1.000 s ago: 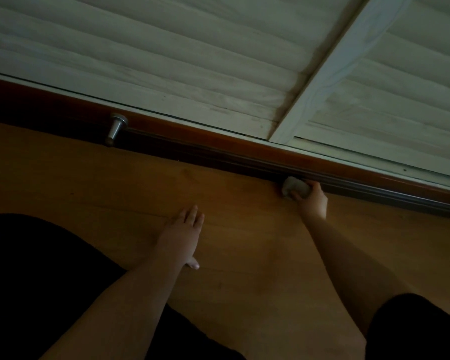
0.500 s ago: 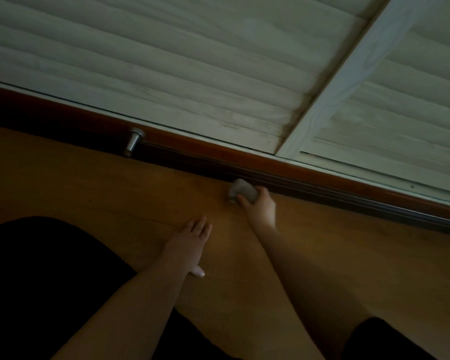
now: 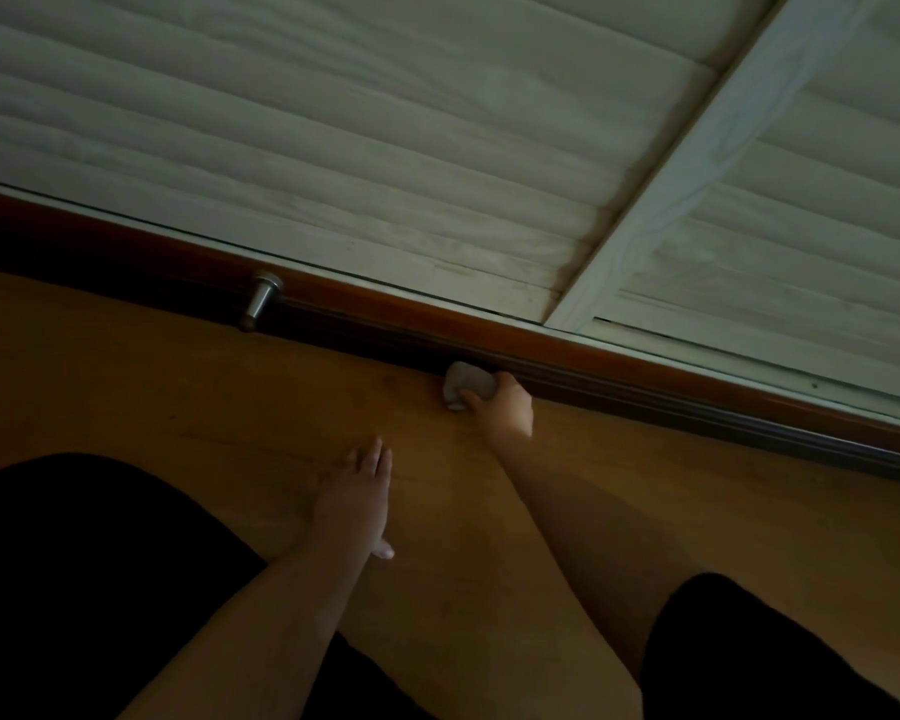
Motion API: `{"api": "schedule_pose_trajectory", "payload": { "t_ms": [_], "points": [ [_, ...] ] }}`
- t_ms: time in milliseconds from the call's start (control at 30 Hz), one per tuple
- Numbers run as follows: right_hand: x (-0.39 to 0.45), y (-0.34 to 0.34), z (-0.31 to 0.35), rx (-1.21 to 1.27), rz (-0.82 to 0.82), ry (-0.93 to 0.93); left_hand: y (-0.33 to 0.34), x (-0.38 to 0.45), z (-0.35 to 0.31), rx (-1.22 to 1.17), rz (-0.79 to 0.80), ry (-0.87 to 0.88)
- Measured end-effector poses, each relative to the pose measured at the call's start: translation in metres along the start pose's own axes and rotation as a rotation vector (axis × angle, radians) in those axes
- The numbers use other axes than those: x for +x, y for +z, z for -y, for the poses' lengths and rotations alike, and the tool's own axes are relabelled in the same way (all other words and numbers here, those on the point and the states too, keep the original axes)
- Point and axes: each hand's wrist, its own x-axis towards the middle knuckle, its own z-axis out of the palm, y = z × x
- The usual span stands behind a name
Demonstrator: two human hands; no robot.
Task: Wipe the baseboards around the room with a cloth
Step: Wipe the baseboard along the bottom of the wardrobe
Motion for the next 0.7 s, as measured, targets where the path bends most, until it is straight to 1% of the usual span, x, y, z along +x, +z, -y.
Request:
{"api": "schedule_pose_trajectory", "payload": {
  "t_ms": [100, 233, 300, 333, 400, 467, 600, 700],
  "points": [
    [0.002, -0.04, -0.045, -0.027, -0.099, 0.088, -0.003, 0.003, 0.001, -0.005, 0.033, 0.005],
    [-0.001, -0.098, -0.104, 0.005, -0.278, 0.365, -0.005, 0.004, -0.002, 0.008, 0.052, -0.012],
    [-0.004, -0.126, -0.123, -0.014, -0.327, 0.428, -0.006, 0.005, -0.003, 0.012, 0.053, -0.011],
    [-0.005, -0.136, -0.129, -0.046, -0.326, 0.407, -0.007, 0.005, -0.003, 0.013, 0.058, -0.01],
    [-0.009, -0.143, -0.129, -0.108, -0.299, 0.293, -0.008, 0.005, -0.003, 0.015, 0.065, -0.006],
    [-0.016, -0.131, -0.112, -0.114, -0.255, 0.178, -0.01, 0.005, -0.004, 0.023, 0.067, 0.002],
    [-0.03, -0.075, -0.053, 0.023, -0.107, -0.006, -0.009, 0.001, 0.003, 0.032, 0.052, 0.043],
    [-0.033, -0.028, 0.001, 0.092, -0.038, -0.099, -0.007, -0.003, 0.008, 0.076, 0.004, 0.075]
  ]
}}
